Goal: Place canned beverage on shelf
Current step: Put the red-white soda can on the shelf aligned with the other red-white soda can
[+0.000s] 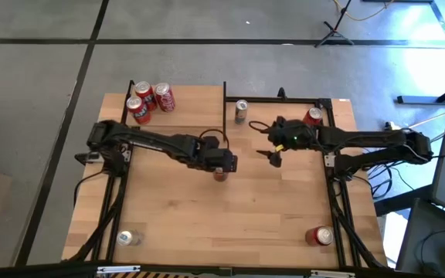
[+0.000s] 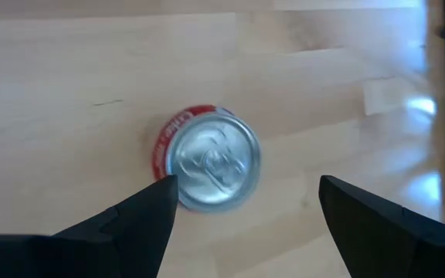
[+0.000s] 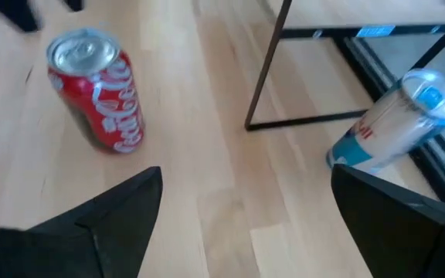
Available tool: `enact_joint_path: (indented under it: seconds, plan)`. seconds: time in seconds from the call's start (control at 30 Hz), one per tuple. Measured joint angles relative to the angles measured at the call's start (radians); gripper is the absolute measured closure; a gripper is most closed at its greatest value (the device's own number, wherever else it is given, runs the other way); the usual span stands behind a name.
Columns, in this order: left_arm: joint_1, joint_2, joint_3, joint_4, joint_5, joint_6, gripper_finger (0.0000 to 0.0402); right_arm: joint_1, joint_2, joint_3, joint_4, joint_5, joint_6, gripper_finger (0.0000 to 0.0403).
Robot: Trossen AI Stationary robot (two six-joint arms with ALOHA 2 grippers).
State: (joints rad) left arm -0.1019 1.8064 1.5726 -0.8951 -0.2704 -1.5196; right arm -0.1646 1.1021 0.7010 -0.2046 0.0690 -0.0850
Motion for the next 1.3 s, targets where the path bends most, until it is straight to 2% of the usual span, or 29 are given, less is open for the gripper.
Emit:
enact_joint_path:
  seconds: [0.37, 0.63, 1.3]
  plan:
    - [0.029, 0.012, 0.0, -0.06, 0.017, -0.023, 0.0094, 0.0, 0.0, -0.003, -0.048, -0.03, -0.001, 0.0036]
    - [0.03, 0.015, 0.0, -0.015, -0.027, -0.023, 0.0094, 0.0, 0.0, -0.003, -0.047, -0.038, -0.027, 0.0036]
    - [0.032, 0.119, 0.002, 0.048, 0.02, 0.031, 0.0094, 0.0, 0.001, -0.003, -0.044, -0.044, -0.049, 0.0036]
